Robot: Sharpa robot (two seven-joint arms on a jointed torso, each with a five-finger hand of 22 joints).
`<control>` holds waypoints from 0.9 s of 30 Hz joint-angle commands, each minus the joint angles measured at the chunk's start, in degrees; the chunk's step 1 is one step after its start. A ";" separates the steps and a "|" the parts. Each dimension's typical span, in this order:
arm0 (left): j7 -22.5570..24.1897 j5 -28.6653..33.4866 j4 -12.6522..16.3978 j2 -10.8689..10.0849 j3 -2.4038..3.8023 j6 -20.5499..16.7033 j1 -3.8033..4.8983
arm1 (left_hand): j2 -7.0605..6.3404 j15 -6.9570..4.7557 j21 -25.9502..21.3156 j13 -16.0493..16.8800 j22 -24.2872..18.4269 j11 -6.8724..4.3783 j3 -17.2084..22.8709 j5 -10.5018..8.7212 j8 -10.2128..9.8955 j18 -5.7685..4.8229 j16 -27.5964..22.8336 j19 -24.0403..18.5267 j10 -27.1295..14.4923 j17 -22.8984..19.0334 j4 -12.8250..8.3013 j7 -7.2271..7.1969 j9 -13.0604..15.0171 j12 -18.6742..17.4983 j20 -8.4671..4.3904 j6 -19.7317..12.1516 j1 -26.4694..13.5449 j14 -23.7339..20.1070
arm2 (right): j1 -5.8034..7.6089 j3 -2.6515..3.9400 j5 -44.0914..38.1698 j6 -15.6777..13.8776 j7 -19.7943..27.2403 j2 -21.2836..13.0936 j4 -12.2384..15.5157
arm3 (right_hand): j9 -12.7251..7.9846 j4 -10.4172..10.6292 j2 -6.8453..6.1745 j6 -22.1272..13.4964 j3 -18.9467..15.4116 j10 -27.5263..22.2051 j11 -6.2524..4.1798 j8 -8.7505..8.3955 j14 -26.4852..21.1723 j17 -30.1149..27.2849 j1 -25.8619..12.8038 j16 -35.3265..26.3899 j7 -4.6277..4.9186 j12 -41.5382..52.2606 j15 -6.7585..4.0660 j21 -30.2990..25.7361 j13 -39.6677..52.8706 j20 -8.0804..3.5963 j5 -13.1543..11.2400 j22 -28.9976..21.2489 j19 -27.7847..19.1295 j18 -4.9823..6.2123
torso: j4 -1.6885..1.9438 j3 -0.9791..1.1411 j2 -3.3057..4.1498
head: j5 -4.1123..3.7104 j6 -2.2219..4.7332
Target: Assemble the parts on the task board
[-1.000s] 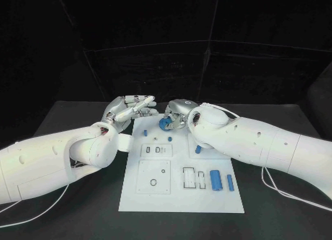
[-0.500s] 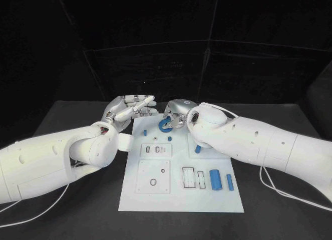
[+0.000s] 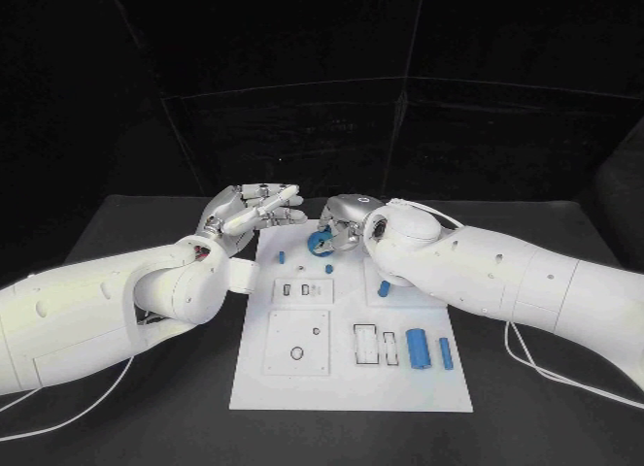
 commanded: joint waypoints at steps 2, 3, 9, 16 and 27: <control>0.15 -0.35 0.08 -0.02 0.04 0.30 0.11 | 0.52 0.10 -0.01 -0.07 -0.09 0.03 0.03 -0.26 -0.20 0.78 -0.35 0.52 -0.39 0.11 -0.33 0.04 -0.03 -0.35 -0.01 0.00 0.30 0.28 | 0.11 0.01 0.94 2.78 0.26 -0.30 0.34 | 0.08 0.83 0.05 0.31 -0.82 -0.17 -0.02 0.07 4.77 8.48 -1.46 -0.01 -0.19 0.15 0.38 0.36 3.31 0.30 0.73 6.07 0.18 -1.02 | -0.01 0.02 -0.01 | -0.01 -0.05; 0.15 -0.35 0.09 -0.03 0.04 0.30 0.11 | 0.56 0.10 -0.02 -0.07 -0.09 0.03 0.06 -0.26 -0.22 0.78 -0.37 0.53 -0.39 0.12 -0.37 0.05 -0.03 -0.37 -0.01 -0.01 0.34 0.28 | 0.11 0.00 1.05 3.14 0.25 -0.37 0.38 | 0.07 1.11 0.04 0.29 -1.04 -0.16 -0.01 0.04 4.77 8.49 -1.72 -0.01 -0.18 0.17 0.38 0.36 3.34 0.30 0.80 6.05 0.17 -1.02 | -0.02 0.01 -0.02 | -0.02 -0.09; 0.15 -0.35 0.13 -0.04 0.04 0.31 0.12 | 0.63 0.11 -0.03 -0.08 -0.10 0.04 0.12 -0.25 -0.25 0.78 -0.40 0.54 -0.40 0.15 -0.46 0.07 -0.04 -0.41 -0.01 -0.01 0.42 0.29 | 0.11 -0.04 1.40 4.29 -0.16 -0.51 0.04 | -0.08 2.62 0.14 -0.56 -1.93 -0.19 0.19 -0.32 4.80 8.66 -2.78 0.06 0.07 0.20 0.53 0.38 3.41 0.40 1.42 6.12 0.18 -1.03 | 0.00 0.00 0.00 | -0.07 -0.05; 0.13 -0.35 0.10 -0.03 0.04 0.34 0.12 | 0.73 0.11 -0.05 -0.08 -0.12 0.05 0.19 -0.24 -0.28 0.77 -0.43 0.56 -0.41 0.18 -0.58 0.07 -0.04 -0.47 -0.02 -0.02 0.53 0.30 | 0.11 -0.10 1.92 4.24 -0.30 -0.70 -0.25 | -0.28 3.50 0.17 -3.15 -2.26 -0.34 0.62 -0.57 4.84 8.89 -2.79 0.15 0.57 0.10 0.88 0.39 3.36 0.68 2.28 6.16 0.20 -1.04 | 0.05 0.01 0.00 | -0.06 0.13; 0.09 -0.35 0.06 -0.12 0.04 0.48 0.13 | 0.77 0.11 -0.05 -0.08 -0.12 0.05 0.22 -0.24 -0.30 0.77 -0.45 0.56 -0.42 0.19 -0.63 0.08 -0.04 -0.49 -0.02 -0.02 0.57 0.31 | 0.11 -0.13 2.02 4.78 -0.68 -1.50 0.13 | -0.26 3.34 0.15 -4.27 -2.19 -0.31 0.78 -0.53 4.86 9.01 -1.80 0.19 0.73 0.24 1.05 0.41 3.50 0.86 3.36 6.23 0.23 -1.05 | 0.01 0.00 -0.02 | -0.11 0.04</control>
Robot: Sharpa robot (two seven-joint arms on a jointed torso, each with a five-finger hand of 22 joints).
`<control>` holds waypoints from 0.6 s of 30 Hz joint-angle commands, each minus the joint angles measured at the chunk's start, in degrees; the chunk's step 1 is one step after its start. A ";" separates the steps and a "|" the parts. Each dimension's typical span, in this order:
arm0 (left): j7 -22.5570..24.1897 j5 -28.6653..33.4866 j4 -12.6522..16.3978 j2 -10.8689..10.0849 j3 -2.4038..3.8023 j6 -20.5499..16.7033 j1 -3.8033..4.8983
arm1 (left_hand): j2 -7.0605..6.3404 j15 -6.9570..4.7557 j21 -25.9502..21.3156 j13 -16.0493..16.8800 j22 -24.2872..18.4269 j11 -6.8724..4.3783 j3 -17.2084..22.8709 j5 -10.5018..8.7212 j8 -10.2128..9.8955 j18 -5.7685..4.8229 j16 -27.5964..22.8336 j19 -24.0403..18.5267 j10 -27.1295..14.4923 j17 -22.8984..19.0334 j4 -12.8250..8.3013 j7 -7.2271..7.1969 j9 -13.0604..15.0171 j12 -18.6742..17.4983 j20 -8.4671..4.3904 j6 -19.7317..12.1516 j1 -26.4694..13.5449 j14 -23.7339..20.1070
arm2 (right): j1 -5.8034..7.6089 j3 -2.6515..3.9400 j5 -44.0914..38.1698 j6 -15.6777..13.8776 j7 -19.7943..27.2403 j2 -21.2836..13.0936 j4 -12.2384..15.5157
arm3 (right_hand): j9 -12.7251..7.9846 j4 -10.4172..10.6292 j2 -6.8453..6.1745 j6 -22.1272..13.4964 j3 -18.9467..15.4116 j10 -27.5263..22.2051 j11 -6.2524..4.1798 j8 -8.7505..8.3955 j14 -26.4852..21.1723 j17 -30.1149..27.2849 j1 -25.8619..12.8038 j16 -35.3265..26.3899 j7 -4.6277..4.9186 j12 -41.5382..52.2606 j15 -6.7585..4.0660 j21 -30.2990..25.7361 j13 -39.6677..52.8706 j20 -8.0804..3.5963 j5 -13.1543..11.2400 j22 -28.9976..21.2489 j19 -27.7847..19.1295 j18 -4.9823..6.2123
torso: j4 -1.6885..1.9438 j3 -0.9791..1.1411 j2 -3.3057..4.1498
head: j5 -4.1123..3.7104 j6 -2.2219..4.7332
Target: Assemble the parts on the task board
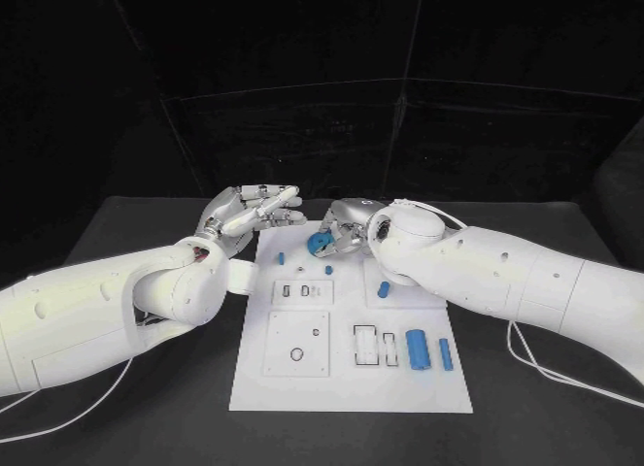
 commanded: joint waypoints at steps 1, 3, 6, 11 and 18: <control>0.19 -0.35 0.07 -0.06 0.04 0.46 0.10 | 0.32 0.11 -0.05 -0.09 -0.08 0.05 -0.10 -0.24 -0.30 0.77 -0.22 0.56 -0.42 0.07 -0.31 0.08 -0.04 -0.28 -0.02 -0.02 0.13 0.31 | -0.08 -0.14 0.16 1.86 -1.04 -0.62 -0.04 | 0.05 0.16 0.06 0.03 -0.01 0.11 0.36 -0.15 4.65 9.02 0.50 0.20 0.11 0.24 0.43 0.41 3.50 0.24 0.29 6.23 0.01 -1.05 | 0.01 -0.03 -0.02 | 0.02 -0.12; 0.20 -0.35 0.08 -0.09 0.04 0.46 0.10 | 0.32 0.11 -0.05 -0.09 -0.08 0.05 -0.10 -0.24 -0.30 0.77 -0.22 0.56 -0.42 0.07 -0.31 0.08 -0.04 -0.28 -0.02 -0.02 0.13 0.31 | -0.08 -0.15 0.16 1.90 -1.12 -0.84 0.11 | 0.06 0.16 0.06 0.12 -0.01 0.12 0.36 -0.14 4.66 9.04 0.51 0.20 0.11 0.25 0.43 0.42 3.51 0.24 0.29 6.26 0.02 -1.06 | -0.02 -0.02 -0.04 | 0.05 -0.14; 0.21 -0.35 0.10 -0.13 0.04 0.44 0.10 | 0.32 0.11 -0.05 -0.09 -0.08 0.05 -0.10 -0.24 -0.30 0.77 -0.22 0.56 -0.42 0.07 -0.31 0.08 -0.04 -0.28 -0.02 -0.02 0.13 0.31 | -0.08 -0.15 0.17 1.75 -1.25 -1.19 0.38 | 0.09 0.15 0.06 0.41 0.00 0.14 0.36 -0.11 4.67 9.09 0.53 0.23 0.11 0.28 0.44 0.44 3.54 0.24 0.30 6.33 0.07 -1.07 | -0.04 0.00 0.00 | 0.04 -0.21; 0.22 -0.35 0.09 -0.16 0.04 0.43 0.10 | 0.37 0.11 -0.07 -0.09 -0.09 0.06 -0.06 -0.24 -0.33 0.77 -0.24 0.57 -0.43 0.08 -0.37 0.09 -0.04 -0.31 -0.02 -0.04 0.17 0.31 | -0.08 -0.16 0.17 -0.35 -1.02 -2.01 1.17 | 0.18 0.09 0.10 1.06 0.03 0.31 0.34 0.02 4.68 9.15 0.74 0.25 0.08 0.54 0.45 0.51 3.78 0.27 0.37 6.52 0.20 -1.12 | 0.03 0.01 0.01 | -0.01 -0.22; 0.23 -0.35 0.03 -0.26 0.04 0.43 0.10 | 0.37 0.11 -0.07 -0.09 -0.09 0.06 -0.06 -0.24 -0.33 0.77 -0.24 0.57 -0.43 0.08 -0.37 0.09 -0.04 -0.31 -0.02 -0.04 0.17 0.31 | -0.11 -0.18 0.57 -6.71 1.24 -4.33 3.57 | 0.37 -0.19 0.22 2.05 0.08 0.83 0.23 0.30 4.73 9.36 1.56 0.34 -0.07 1.29 0.39 0.65 4.46 0.28 1.42 6.89 0.46 -1.19 | -0.05 0.01 -0.03 | 0.10 -0.30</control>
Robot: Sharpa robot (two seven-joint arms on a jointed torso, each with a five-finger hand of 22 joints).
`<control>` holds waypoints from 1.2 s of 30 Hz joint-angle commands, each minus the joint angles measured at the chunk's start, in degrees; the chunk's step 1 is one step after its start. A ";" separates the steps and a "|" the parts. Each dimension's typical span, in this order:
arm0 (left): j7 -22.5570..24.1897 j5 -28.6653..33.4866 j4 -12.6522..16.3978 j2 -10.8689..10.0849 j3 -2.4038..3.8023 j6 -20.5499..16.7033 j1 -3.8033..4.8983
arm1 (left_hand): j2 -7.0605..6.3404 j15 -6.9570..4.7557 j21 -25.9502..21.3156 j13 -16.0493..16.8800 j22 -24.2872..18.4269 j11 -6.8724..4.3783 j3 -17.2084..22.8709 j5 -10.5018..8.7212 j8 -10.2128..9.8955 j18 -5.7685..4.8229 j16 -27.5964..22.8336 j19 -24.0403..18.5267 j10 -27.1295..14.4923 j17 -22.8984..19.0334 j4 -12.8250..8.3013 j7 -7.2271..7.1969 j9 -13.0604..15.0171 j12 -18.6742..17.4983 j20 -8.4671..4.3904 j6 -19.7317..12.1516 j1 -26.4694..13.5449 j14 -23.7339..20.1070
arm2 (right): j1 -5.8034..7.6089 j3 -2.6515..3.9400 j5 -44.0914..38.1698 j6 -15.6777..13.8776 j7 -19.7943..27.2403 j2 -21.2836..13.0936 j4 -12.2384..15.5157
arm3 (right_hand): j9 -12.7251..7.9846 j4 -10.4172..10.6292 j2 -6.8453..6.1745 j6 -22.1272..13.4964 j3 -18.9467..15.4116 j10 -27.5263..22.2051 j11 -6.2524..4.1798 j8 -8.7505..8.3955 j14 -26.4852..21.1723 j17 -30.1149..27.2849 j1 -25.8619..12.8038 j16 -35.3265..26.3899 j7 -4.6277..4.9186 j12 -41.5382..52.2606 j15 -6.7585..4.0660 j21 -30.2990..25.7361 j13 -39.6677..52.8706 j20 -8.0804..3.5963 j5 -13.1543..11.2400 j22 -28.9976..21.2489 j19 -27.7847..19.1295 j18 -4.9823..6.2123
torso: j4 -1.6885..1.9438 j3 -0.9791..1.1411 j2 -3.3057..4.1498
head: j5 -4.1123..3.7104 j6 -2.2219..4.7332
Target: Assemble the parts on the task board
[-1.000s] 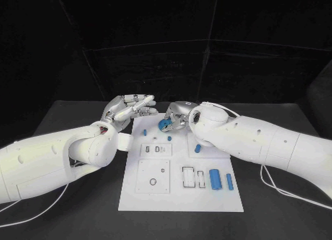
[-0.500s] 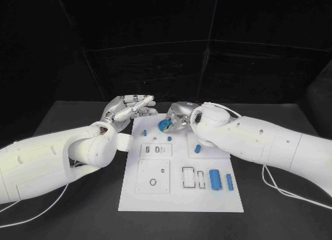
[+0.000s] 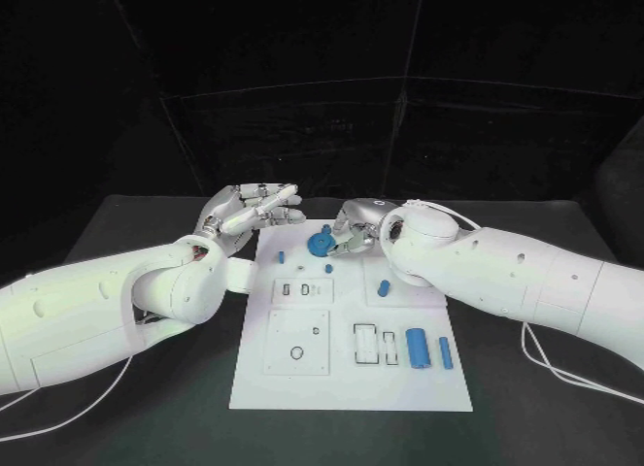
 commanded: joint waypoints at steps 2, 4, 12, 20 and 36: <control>0.27 -0.35 0.02 -0.16 0.04 0.42 0.09 | 0.37 0.11 -0.07 -0.09 -0.05 0.06 -0.06 -0.24 -0.33 0.77 -0.25 0.57 -0.43 0.10 -0.37 0.09 -0.04 -0.31 -0.02 -0.04 0.17 0.31 | 0.08 0.00 1.77 -8.26 3.92 -2.42 2.51 | 0.13 -0.39 0.26 0.78 0.12 0.37 -0.26 0.31 4.66 9.07 1.06 0.24 -0.05 0.09 0.34 0.19 4.40 0.26 0.91 6.80 0.39 -1.17 | -0.11 0.02 -0.05 | 0.06 -0.01; 0.28 -0.35 0.04 -0.24 0.04 0.43 0.09 | 0.37 0.11 -0.07 -0.09 -0.05 0.06 -0.06 -0.24 -0.33 0.77 -0.25 0.57 -0.43 0.10 -0.37 0.09 -0.04 -0.31 -0.02 -0.04 0.17 0.31 | 0.08 -0.01 3.52 -10.33 6.44 -4.24 4.07 | 0.07 -0.69 0.36 0.65 0.23 0.26 -0.27 0.15 4.60 8.83 1.62 0.13 -0.03 -0.04 0.30 0.07 4.30 0.22 1.91 6.47 0.15 -1.10 | -0.14 -0.01 -0.10 | 0.05 -0.01; 0.30 -0.35 0.16 -0.76 0.04 0.33 0.10 | 0.41 0.11 -0.08 -0.09 -0.07 0.06 -0.02 -0.24 -0.37 0.77 -0.28 0.58 -0.43 0.12 -0.47 0.08 -0.04 -0.35 -0.02 -0.05 0.24 0.31 | 0.29 -0.02 15.61 -10.38 17.72 -15.02 9.99 | 0.38 -4.58 0.21 3.46 1.14 -1.48 -1.01 1.04 3.95 6.24 6.97 -1.18 -0.80 -2.39 -0.32 -1.15 2.32 -0.30 3.70 3.53 -2.00 -0.42 | -0.75 -0.01 -0.51 | -0.36 0.33; 0.27 -0.35 -0.19 -0.37 0.03 0.48 0.10 | 0.50 0.09 -0.10 -0.04 -0.09 -0.01 0.04 -0.25 -0.32 0.78 -0.33 0.62 -0.17 0.18 -0.63 0.01 -0.01 -0.30 -0.03 0.13 0.31 0.37 | 0.38 -0.05 21.15 -8.62 23.43 -22.86 9.35 | 0.21 -6.67 -0.86 3.72 0.92 -2.32 -1.19 0.84 3.76 5.43 9.05 -1.72 -0.94 -3.71 -0.56 -1.63 1.24 -0.60 5.06 2.61 -2.63 -0.23 | -1.12 0.27 -0.57 | -0.81 0.52; 0.29 -0.35 -1.72 0.86 0.02 0.78 0.08 | 0.51 0.08 -0.10 -0.04 -0.09 -0.03 0.05 -0.25 -0.32 0.78 -0.33 0.63 -0.14 0.19 -0.66 -0.02 0.00 -0.29 -0.04 0.16 0.33 0.38 | 0.05 -0.08 22.93 -6.21 25.22 -23.73 2.12 | 0.05 -7.56 -1.27 3.25 0.54 -2.41 -1.20 0.43 3.79 5.41 9.74 -1.81 -0.90 -4.02 -0.60 -1.80 0.98 -0.67 5.70 2.32 -2.78 -0.18 | -0.85 0.24 -0.41 | -2.13 0.43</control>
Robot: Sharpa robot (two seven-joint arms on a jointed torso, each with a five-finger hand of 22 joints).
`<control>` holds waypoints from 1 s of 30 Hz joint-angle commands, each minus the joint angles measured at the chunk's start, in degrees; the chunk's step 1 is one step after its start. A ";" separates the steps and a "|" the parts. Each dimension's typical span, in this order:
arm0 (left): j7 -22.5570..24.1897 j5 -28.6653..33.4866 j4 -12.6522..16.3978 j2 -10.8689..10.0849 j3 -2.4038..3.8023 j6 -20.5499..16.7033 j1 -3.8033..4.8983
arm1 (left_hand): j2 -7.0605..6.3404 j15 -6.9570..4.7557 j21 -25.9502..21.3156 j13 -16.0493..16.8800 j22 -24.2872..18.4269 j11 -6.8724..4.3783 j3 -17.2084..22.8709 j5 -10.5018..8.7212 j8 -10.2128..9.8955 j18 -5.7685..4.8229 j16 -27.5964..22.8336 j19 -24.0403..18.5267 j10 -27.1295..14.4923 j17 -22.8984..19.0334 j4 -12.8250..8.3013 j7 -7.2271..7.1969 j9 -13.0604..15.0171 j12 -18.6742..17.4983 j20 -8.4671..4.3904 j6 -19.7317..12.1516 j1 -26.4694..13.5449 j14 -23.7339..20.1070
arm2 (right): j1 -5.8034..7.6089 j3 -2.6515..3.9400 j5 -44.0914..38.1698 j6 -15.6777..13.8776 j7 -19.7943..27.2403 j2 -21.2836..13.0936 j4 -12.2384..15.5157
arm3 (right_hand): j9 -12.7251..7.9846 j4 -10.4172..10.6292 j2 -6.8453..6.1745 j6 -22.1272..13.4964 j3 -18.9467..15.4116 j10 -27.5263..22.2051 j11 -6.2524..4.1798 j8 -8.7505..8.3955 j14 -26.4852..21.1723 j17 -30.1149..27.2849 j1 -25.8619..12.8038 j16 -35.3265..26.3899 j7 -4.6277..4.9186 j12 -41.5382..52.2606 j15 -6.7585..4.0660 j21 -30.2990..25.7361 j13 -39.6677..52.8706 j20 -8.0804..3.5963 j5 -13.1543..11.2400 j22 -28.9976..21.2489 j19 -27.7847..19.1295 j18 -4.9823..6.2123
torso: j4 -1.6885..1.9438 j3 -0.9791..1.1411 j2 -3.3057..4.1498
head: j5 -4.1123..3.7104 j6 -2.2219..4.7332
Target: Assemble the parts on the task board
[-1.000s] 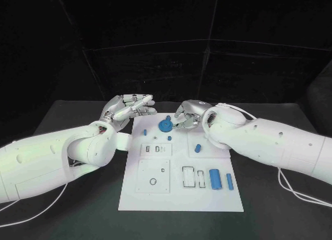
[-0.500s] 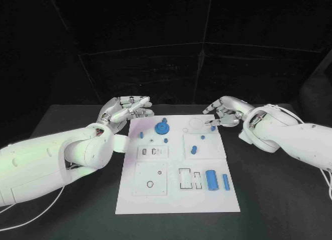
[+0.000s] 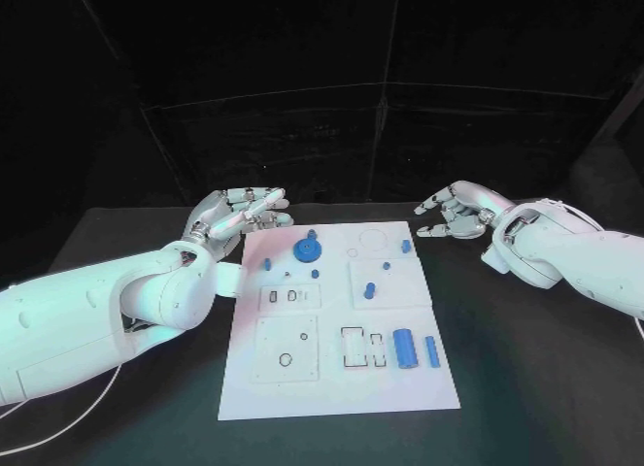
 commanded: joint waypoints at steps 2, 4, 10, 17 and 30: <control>0.31 -0.34 -0.33 0.22 0.03 0.74 0.06 | 0.27 0.08 -0.10 -0.04 -0.06 -0.03 0.05 -0.25 -0.32 0.78 -0.33 0.49 -0.14 0.08 -0.35 -0.02 0.00 -0.29 0.11 0.17 0.09 0.38 | -0.15 0.00 1.19 2.37 1.61 1.01 -1.81 | -0.09 -0.86 -0.16 -0.26 0.07 -0.56 0.05 -0.44 4.01 5.46 0.98 -0.24 0.17 -0.33 -0.38 -0.26 0.96 0.07 0.28 2.26 -0.40 -0.17 | 0.07 -0.03 0.07 | -0.19 -0.16; 0.31 -0.34 -0.42 0.29 0.03 0.76 0.06 | 0.27 0.08 -0.10 -0.04 -0.06 -0.03 0.05 -0.25 -0.32 0.78 -0.33 0.49 -0.14 0.08 -0.35 -0.02 0.00 -0.29 0.11 0.17 0.09 0.38 | -0.26 -0.01 0.96 2.84 1.52 1.39 -2.42 | -0.09 -1.08 -0.14 -0.28 0.10 -0.56 0.05 -0.46 4.02 5.46 1.21 -0.25 0.18 -0.34 -0.38 -0.27 0.96 0.06 0.27 2.24 -0.41 -0.17 | 0.14 -0.10 0.03 | -0.25 -0.21; 0.30 -0.34 -0.64 0.45 0.03 0.80 0.05 | 0.28 0.07 -0.11 -0.04 -0.07 -0.04 0.06 -0.26 -0.32 0.78 -0.34 0.50 -0.11 0.10 -0.38 -0.04 0.00 -0.30 0.10 0.18 0.10 0.40 | -0.63 -0.01 -0.56 3.97 1.10 2.51 -3.71 | -0.08 -1.19 -0.11 -0.23 0.13 -0.63 0.05 -0.44 4.00 5.39 1.31 -0.29 0.17 -0.45 -0.39 -0.31 0.86 0.06 0.28 2.16 -0.46 -0.15 | 0.09 -0.17 -0.01 | -0.08 -0.33; 0.24 -0.34 -0.79 0.60 0.02 0.85 0.04 | 0.29 0.05 -0.11 -0.04 -0.08 -0.05 0.07 -0.26 -0.33 0.78 -0.36 0.52 -0.07 0.12 -0.44 -0.06 0.00 -0.31 0.09 0.20 0.12 0.42 | -1.08 -0.01 -1.15 4.88 0.83 3.22 -4.17 | -0.07 -1.20 -0.09 -0.21 0.13 -0.64 0.06 -0.43 4.01 5.42 1.31 -0.27 0.17 -0.46 -0.38 -0.34 0.85 0.06 0.28 2.07 -0.52 -0.13 | 0.15 -0.20 0.00 | -0.17 -0.47; 0.22 -0.34 -0.97 0.60 0.02 0.82 0.04 | 0.28 0.05 -0.12 -0.04 -0.08 -0.06 0.07 -0.26 -0.34 0.78 -0.37 0.53 -0.08 0.13 -0.46 -0.07 0.00 -0.33 0.09 0.20 0.13 0.42 | -2.14 -0.02 -1.54 6.18 0.37 3.32 -4.00 | 0.07 -1.25 0.17 0.55 -0.03 -0.54 -0.01 -0.07 4.06 5.60 0.98 -0.22 0.07 -0.34 -0.41 -0.34 0.97 0.04 0.25 2.15 -0.44 -0.15 | 0.12 -0.23 -0.05 | -0.43 -0.80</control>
